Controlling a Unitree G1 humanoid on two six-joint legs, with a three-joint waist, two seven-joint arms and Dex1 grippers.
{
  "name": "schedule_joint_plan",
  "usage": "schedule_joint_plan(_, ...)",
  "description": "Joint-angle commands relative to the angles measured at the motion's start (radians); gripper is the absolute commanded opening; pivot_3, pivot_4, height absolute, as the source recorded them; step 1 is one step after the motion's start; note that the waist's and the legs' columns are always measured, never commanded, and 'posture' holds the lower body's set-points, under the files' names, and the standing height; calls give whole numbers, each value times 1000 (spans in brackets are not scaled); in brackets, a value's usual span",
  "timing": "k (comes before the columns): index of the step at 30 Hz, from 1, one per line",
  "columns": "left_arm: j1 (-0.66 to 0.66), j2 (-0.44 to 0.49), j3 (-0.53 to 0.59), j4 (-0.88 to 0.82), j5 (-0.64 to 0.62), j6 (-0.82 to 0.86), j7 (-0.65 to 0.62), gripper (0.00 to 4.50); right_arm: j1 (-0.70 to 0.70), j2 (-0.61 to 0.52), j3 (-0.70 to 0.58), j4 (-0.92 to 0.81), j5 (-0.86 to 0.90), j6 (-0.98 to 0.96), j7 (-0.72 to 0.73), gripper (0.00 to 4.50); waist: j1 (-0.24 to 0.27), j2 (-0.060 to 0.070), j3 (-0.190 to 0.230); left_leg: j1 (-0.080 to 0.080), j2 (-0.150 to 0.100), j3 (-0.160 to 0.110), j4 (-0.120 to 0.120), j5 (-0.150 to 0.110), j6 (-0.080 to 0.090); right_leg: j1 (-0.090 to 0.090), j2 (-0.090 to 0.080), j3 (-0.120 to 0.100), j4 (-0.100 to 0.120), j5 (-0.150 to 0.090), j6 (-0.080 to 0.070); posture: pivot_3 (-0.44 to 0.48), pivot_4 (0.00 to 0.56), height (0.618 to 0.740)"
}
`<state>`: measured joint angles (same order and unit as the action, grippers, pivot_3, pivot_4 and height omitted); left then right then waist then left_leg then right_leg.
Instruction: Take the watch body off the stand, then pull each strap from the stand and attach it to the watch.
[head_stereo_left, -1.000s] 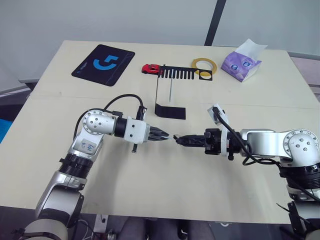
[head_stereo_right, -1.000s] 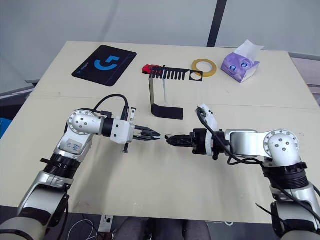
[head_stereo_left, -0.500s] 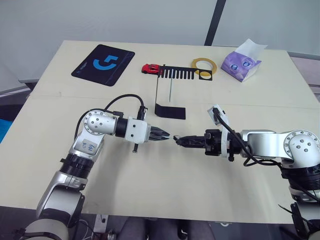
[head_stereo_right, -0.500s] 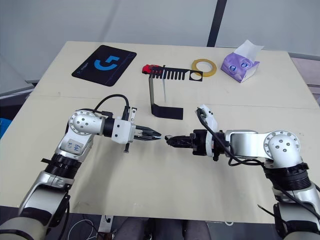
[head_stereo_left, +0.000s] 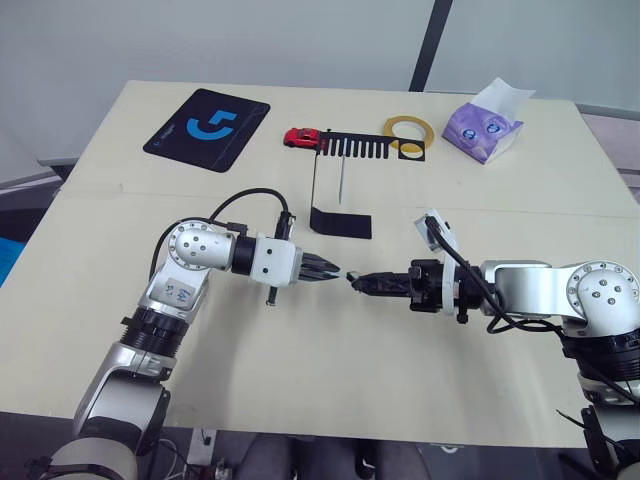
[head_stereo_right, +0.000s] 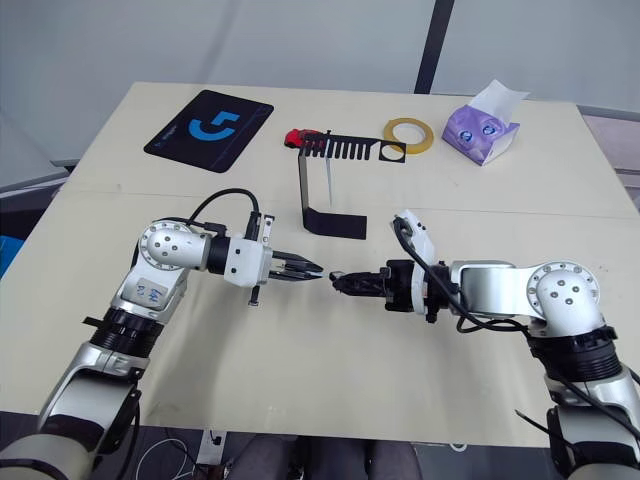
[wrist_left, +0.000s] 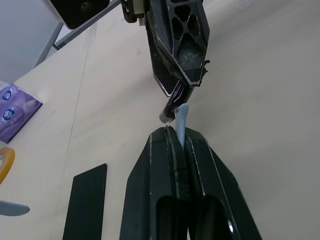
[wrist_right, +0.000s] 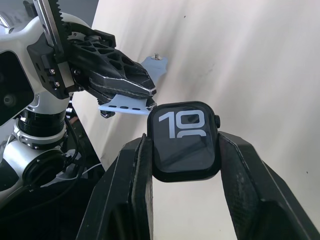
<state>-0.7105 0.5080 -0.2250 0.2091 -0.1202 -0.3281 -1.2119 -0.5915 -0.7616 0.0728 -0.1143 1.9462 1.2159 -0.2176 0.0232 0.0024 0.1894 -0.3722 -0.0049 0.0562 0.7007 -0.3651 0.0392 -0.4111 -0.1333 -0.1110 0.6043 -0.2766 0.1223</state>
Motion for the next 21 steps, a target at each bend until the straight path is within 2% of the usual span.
schedule_joint_plan(1, -13, -7, -1, -32, -6, 1, 11, 0, -2, -4, -6, -27, 26, -18, 10, 1495, 0, 0, 0, 0, 0, 0, 0, 0, 0, 0, 0, 0, 0, 0, 0, 0, 150, 738)
schedule_joint_plan(21, -18, -11, 3, -23, 0, 4, 26, 0, 5, -5, 3, -41, 26, -25, 12, 1495, 0, 0, 0, 0, 0, 0, 0, 0, 0, 0, 0, 0, 0, 0, 0, 0, 150, 738)
